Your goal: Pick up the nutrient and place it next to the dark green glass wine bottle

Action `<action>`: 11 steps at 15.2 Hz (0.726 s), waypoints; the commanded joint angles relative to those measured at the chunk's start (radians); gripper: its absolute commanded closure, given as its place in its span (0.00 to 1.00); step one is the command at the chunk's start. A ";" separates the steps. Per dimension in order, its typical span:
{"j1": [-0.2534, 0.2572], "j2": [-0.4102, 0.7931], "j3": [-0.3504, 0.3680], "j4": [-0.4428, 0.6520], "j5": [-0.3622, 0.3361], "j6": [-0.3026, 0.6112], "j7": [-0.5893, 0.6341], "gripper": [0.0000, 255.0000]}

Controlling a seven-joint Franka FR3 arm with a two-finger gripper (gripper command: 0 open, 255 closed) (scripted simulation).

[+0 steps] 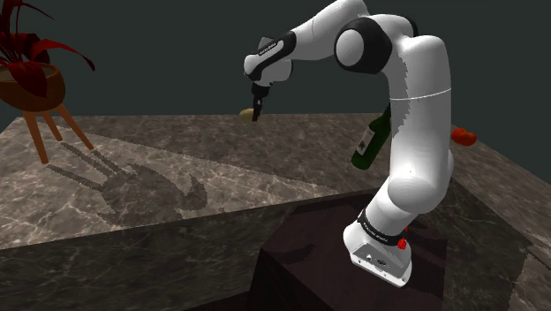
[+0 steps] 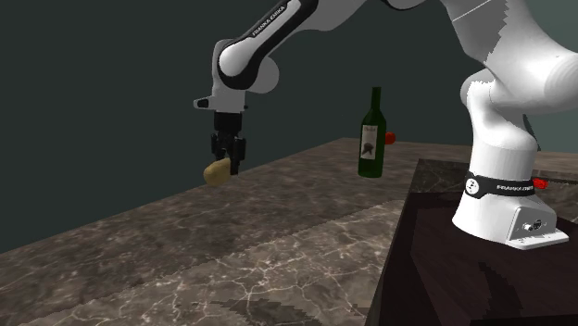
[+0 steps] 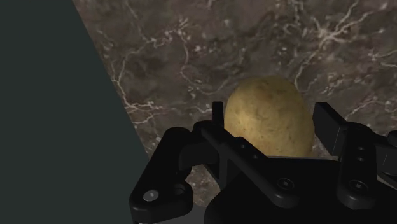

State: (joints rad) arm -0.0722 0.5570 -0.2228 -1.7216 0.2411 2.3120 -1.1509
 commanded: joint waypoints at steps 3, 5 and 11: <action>0.003 -0.032 -0.008 0.008 -0.011 -0.040 0.008 1.00; 0.005 -0.047 -0.011 0.014 -0.017 -0.060 0.012 1.00; 0.010 -0.087 -0.019 0.037 -0.032 -0.122 0.025 1.00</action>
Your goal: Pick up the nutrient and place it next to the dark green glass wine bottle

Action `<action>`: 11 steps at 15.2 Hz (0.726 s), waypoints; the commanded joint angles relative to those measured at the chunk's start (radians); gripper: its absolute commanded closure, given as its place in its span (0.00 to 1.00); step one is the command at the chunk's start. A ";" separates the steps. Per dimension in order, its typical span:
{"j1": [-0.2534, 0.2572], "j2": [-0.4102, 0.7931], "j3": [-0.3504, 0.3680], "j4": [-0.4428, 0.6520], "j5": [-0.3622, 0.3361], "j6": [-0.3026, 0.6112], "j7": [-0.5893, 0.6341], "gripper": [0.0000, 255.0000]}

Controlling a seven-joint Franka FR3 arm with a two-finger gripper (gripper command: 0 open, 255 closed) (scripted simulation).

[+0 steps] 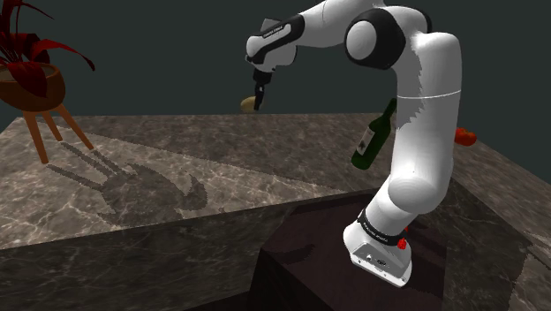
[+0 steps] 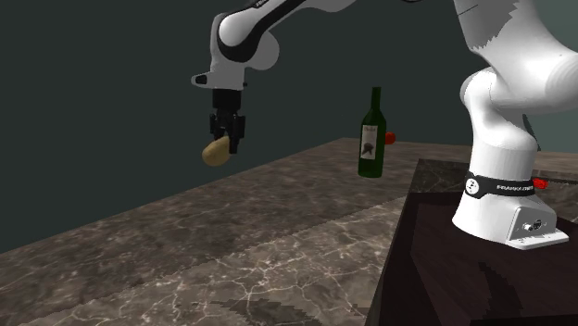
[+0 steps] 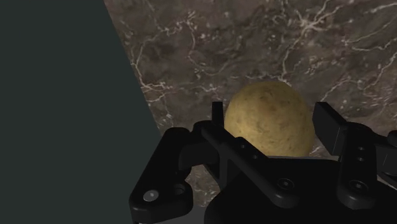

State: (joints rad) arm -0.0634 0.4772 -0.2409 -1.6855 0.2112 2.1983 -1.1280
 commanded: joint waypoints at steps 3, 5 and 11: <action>0.003 -0.025 -0.005 0.016 -0.009 -0.040 0.008 1.00; 0.004 -0.036 -0.007 0.027 -0.014 -0.062 0.012 1.00; 0.006 -0.065 -0.013 0.066 -0.026 -0.129 0.023 1.00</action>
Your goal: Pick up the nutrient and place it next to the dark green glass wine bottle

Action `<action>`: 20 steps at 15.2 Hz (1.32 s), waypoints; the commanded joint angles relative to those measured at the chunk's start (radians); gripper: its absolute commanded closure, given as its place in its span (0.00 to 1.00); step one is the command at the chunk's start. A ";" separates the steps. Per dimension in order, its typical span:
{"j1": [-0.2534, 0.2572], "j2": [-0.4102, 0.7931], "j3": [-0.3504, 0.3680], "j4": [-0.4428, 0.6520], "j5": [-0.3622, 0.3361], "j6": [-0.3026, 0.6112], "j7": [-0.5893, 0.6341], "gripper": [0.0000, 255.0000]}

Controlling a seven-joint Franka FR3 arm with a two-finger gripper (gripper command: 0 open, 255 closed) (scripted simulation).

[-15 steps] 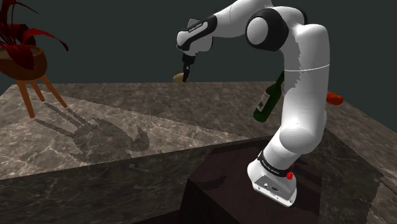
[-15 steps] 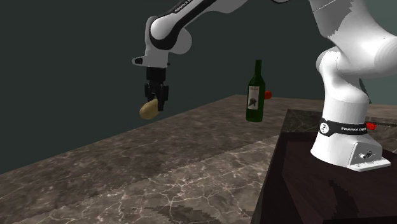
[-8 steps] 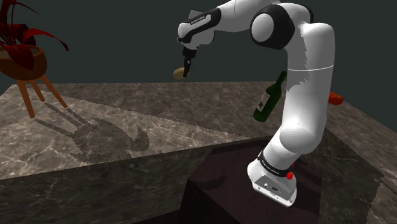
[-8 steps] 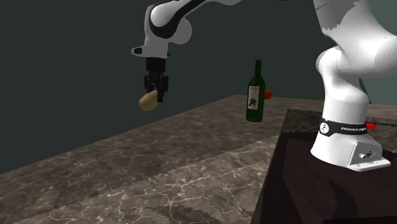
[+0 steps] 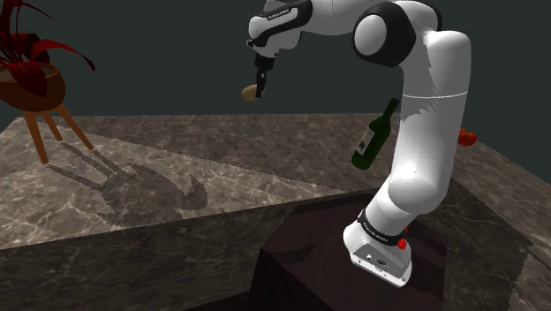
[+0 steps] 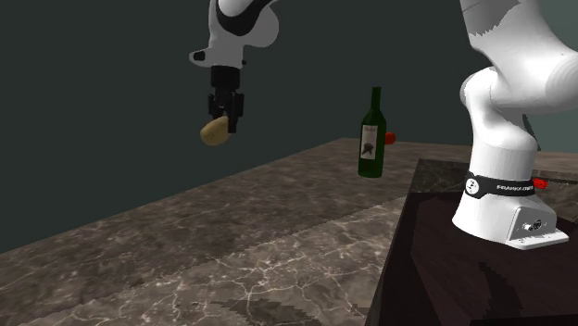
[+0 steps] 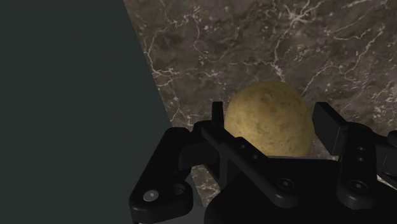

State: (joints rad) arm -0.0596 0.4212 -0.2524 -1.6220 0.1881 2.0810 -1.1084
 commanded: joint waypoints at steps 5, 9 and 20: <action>0.002 -0.028 -0.005 0.043 -0.012 -0.070 0.012 1.00; 0.002 -0.039 -0.007 0.080 -0.017 -0.118 0.018 1.00; -0.004 -0.053 -0.011 0.209 -0.026 -0.259 0.032 1.00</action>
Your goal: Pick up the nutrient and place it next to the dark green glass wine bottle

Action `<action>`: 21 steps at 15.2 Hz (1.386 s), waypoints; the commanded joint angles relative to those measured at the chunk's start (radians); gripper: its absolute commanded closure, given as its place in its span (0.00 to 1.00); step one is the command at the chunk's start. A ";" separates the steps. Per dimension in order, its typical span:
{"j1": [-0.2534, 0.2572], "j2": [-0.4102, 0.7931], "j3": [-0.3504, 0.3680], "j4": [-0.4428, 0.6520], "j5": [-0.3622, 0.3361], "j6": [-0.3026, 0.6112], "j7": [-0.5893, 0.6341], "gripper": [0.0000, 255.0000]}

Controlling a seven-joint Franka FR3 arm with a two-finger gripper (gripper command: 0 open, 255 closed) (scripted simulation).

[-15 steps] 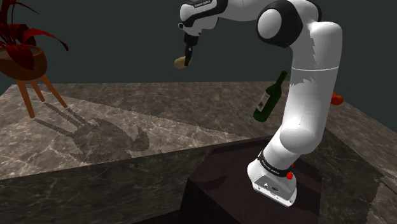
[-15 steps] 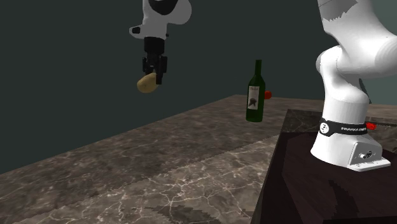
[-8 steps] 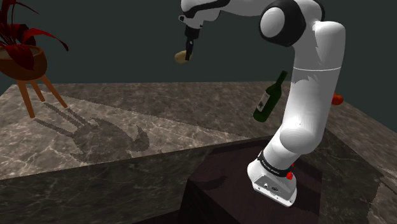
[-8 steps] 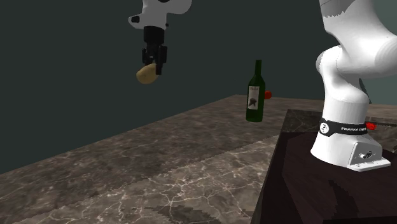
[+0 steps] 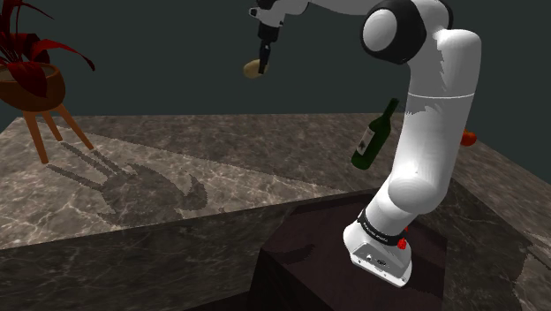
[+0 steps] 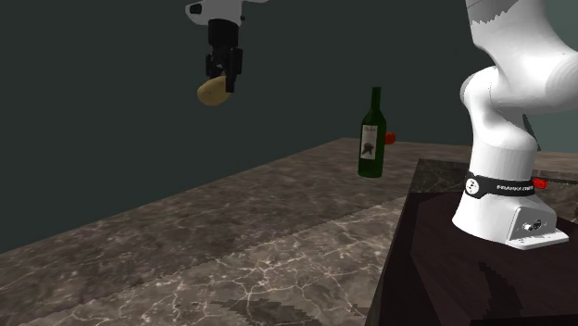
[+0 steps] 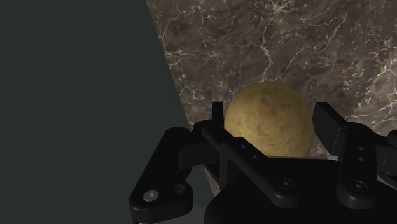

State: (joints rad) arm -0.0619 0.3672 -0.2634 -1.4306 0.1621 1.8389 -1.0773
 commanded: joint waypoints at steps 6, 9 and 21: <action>-0.008 0.008 -0.002 0.108 -0.001 -0.100 0.007 1.00; -0.012 0.015 -0.002 0.159 0.001 -0.144 0.010 1.00; -0.045 0.090 -0.001 0.440 0.019 -0.350 0.022 1.00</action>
State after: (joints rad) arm -0.1028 0.4500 -0.2646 -1.0164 0.1788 1.5081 -1.0554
